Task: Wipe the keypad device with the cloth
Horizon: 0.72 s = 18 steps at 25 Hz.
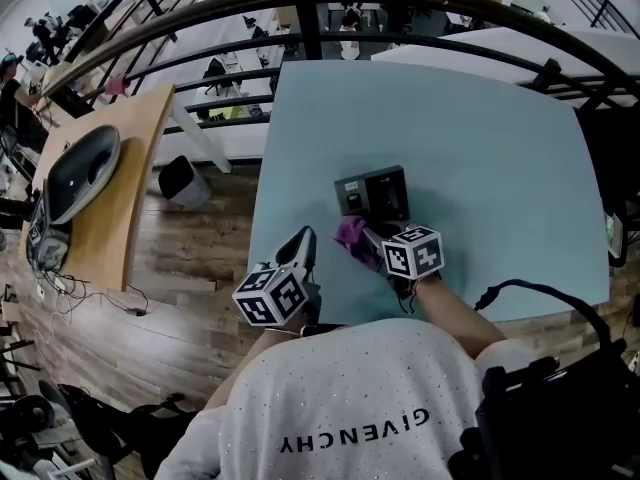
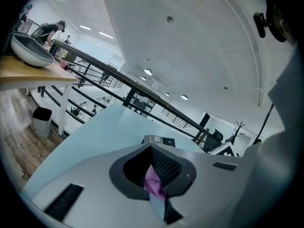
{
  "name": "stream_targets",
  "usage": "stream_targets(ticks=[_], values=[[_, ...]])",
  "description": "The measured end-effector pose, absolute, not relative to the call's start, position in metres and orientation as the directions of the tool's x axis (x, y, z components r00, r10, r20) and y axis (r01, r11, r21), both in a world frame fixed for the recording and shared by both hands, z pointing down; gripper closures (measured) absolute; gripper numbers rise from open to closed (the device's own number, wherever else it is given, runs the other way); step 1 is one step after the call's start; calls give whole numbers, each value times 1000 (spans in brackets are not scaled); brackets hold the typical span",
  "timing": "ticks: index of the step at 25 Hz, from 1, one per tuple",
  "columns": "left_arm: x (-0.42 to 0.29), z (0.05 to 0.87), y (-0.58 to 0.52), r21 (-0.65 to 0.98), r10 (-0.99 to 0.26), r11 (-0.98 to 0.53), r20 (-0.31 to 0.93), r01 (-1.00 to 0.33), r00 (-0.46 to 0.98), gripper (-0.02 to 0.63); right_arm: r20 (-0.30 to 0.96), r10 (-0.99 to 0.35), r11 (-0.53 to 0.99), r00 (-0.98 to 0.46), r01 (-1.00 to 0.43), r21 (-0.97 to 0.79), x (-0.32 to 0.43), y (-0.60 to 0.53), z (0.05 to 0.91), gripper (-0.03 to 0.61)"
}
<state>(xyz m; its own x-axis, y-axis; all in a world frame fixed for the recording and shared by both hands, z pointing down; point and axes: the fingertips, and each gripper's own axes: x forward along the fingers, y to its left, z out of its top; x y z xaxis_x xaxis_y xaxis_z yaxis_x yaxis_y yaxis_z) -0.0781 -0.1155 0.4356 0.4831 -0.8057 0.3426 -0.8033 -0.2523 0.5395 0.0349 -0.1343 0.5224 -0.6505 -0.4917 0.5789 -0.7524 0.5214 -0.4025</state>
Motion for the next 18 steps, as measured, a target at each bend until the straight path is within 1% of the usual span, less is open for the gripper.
stream_targets(ticks=[18], values=[[-13,433,-124,535,-768,-319,338,-782,544,614,584,-619,235,-526,-833,-502,154,-145,536,538]])
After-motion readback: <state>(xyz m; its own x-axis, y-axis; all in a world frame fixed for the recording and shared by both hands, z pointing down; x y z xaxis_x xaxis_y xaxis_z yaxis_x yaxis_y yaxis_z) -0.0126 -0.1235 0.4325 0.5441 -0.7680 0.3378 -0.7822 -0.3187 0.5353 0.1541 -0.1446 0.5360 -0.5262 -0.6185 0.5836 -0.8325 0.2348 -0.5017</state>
